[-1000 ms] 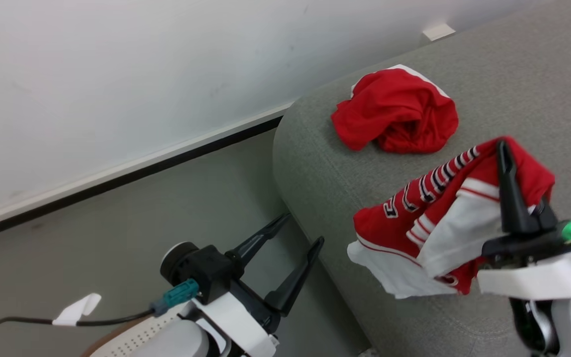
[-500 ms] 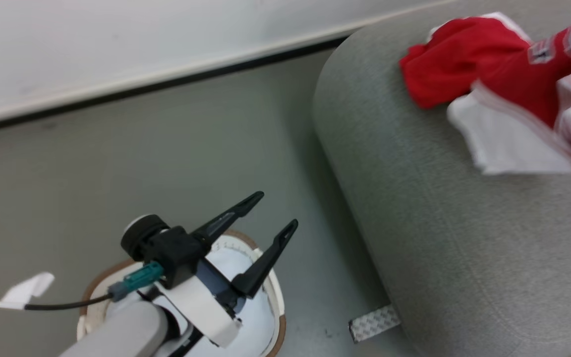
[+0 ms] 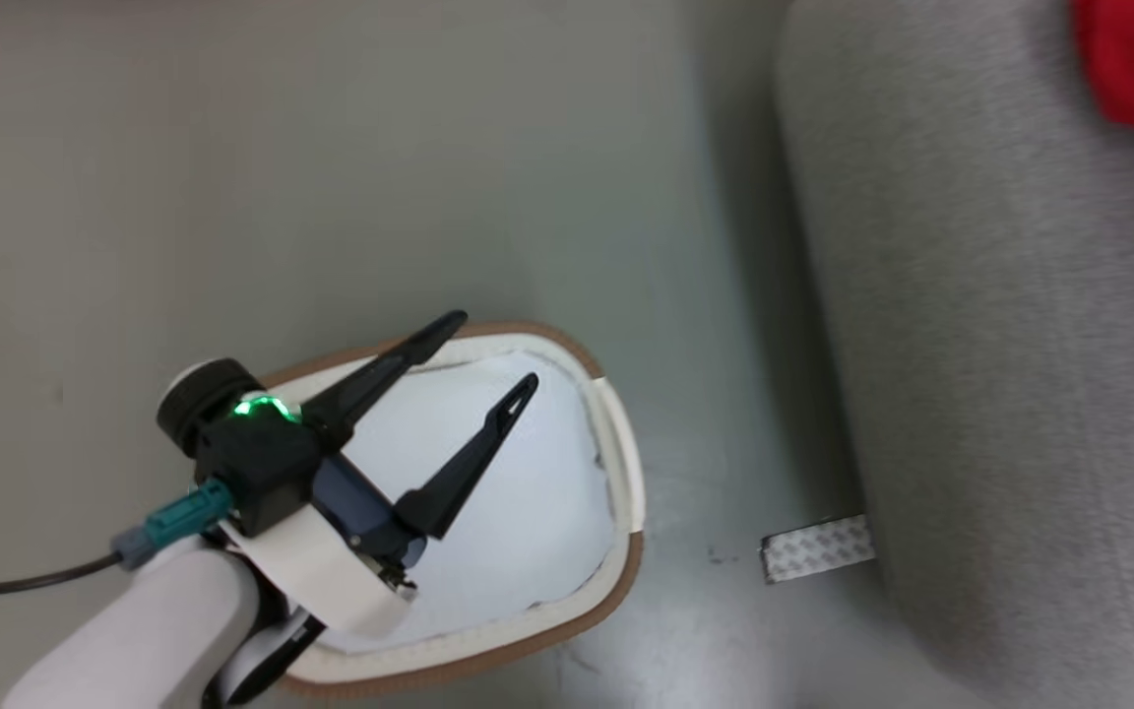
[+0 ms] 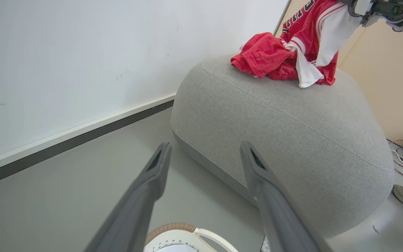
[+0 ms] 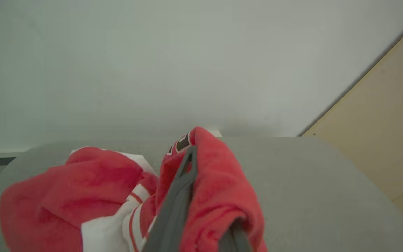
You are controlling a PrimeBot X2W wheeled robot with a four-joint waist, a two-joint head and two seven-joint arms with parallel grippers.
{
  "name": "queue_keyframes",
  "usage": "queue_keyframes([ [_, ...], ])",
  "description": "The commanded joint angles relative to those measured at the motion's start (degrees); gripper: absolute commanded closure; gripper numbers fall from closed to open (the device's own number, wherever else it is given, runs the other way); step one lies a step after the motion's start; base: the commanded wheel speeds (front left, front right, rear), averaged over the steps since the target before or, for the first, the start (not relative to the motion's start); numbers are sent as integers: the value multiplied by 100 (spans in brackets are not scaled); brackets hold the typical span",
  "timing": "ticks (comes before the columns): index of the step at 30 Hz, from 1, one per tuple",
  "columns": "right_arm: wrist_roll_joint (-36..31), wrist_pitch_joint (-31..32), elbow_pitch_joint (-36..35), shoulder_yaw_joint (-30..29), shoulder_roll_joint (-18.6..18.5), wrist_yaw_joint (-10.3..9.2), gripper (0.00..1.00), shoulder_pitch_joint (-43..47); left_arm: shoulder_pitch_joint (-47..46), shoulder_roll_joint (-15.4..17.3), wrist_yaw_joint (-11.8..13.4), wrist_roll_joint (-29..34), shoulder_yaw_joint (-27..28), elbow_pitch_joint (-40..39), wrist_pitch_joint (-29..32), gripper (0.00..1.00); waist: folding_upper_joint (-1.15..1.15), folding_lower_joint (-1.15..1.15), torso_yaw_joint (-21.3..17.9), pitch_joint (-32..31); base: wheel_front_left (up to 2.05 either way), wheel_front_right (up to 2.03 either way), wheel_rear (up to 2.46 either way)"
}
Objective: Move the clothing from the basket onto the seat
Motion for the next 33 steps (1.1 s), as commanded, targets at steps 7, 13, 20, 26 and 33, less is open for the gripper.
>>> queue_keyframes([
  [7, -318, 732, 1030, -68, -7, -17, 80, 59, -128, -21, -55, -58, 75, 139, -176, 0, 0, -2, 451, 349, 0, 0, 0],
  [13, -313, 734, 1256, 118, 19, -17, 0, 114, -25, -84, -43, -106, 129, 347, -254, 0, 0, -2, 406, 106, 0, 0, 0],
  [20, -173, 761, 1459, 734, -28, -17, 0, 480, 274, -199, 80, -212, 218, 624, -315, 0, 0, -2, 218, -620, 0, 0, 0],
  [26, 297, 965, 1582, 1214, -359, -17, 0, 1121, 599, -384, 216, -375, 346, 924, -350, 0, 0, -2, 223, -1422, 0, 0, 0],
  [33, 949, 1094, 961, 1606, -757, -17, 0, 1887, 960, -661, 409, -453, 546, 1182, -355, 0, 0, -2, 367, -2326, 0, 0, 0],
])
